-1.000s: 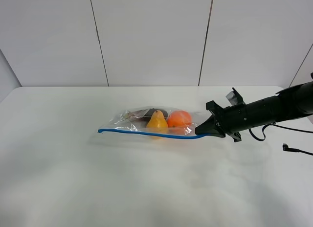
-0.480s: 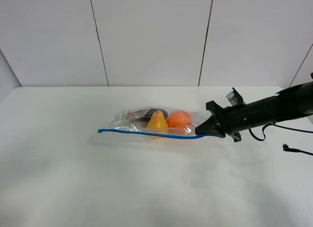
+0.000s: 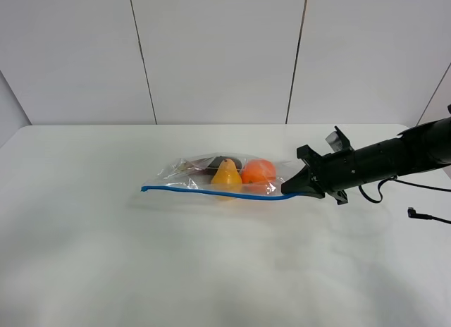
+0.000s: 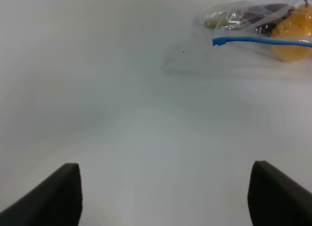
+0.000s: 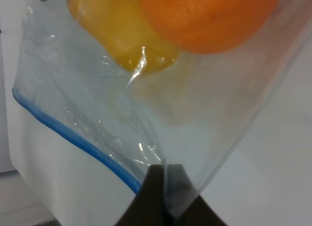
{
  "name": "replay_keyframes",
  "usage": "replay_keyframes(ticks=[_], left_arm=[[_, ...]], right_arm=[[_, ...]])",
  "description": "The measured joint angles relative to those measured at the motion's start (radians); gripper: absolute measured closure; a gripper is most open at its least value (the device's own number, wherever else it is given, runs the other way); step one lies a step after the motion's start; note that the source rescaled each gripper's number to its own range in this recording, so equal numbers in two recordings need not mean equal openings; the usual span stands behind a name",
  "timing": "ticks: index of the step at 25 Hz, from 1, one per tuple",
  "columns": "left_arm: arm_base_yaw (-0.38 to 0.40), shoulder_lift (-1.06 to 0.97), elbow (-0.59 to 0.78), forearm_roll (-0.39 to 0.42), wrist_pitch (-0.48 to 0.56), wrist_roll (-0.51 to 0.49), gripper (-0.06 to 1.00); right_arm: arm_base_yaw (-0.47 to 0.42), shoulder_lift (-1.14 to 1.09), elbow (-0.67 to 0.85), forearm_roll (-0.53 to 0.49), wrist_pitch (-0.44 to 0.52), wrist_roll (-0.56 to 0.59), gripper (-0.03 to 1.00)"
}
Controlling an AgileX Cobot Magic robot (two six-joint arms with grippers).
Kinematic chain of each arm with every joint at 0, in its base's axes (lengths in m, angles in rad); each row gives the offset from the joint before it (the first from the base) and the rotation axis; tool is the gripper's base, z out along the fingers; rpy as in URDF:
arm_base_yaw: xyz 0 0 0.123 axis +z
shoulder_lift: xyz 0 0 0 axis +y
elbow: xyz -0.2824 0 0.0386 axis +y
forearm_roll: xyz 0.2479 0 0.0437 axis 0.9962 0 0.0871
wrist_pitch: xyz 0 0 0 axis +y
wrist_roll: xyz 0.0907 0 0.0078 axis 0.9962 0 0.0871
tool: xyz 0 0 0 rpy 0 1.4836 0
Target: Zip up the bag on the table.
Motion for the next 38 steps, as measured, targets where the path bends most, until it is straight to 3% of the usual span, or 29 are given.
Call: replay_keyframes(ticks=[5,7,9,13,14,17,21,25,32,34,38], left_arm=[[0.000,0.000,0.000,0.000,0.000,0.000,-0.05],[0.000,0.000,0.000,0.000,0.000,0.000,-0.05],[0.000,0.000,0.000,0.000,0.000,0.000,-0.05],[0.000,0.000,0.000,0.000,0.000,0.000,-0.05],[0.000,0.000,0.000,0.000,0.000,0.000,-0.05],[0.000,0.000,0.000,0.000,0.000,0.000,-0.05],[0.000,0.000,0.000,0.000,-0.002,0.000,-0.05],[0.000,0.000,0.000,0.000,-0.002,0.000,-0.05],[0.000,0.000,0.000,0.001,-0.003,0.000,-0.05],[0.000,0.000,0.000,0.001,-0.003,0.000,-0.05],[0.000,0.000,0.000,0.001,-0.003,0.000,-0.05]], right_arm=[[0.000,0.000,0.000,0.000,0.000,0.000,0.95],[0.000,0.000,0.000,0.000,0.001,-0.001,0.88],[0.000,0.000,0.000,-0.001,0.005,-0.002,0.69],[0.000,0.000,0.000,-0.001,0.022,-0.004,0.12],[0.000,0.000,0.000,-0.001,0.022,-0.004,0.05],[0.000,-0.006,-0.003,-0.004,0.022,-0.019,-0.03],[0.000,-0.059,-0.070,-0.088,0.024,-0.023,-0.03],[0.000,-0.155,-0.156,-0.306,0.003,0.133,-0.02],[0.000,-0.324,-0.253,-0.967,-0.018,0.692,-0.02],[0.000,-0.375,-0.255,-1.129,-0.013,0.793,-0.02],[0.000,-0.495,-0.255,-1.246,0.004,0.865,-0.02]])
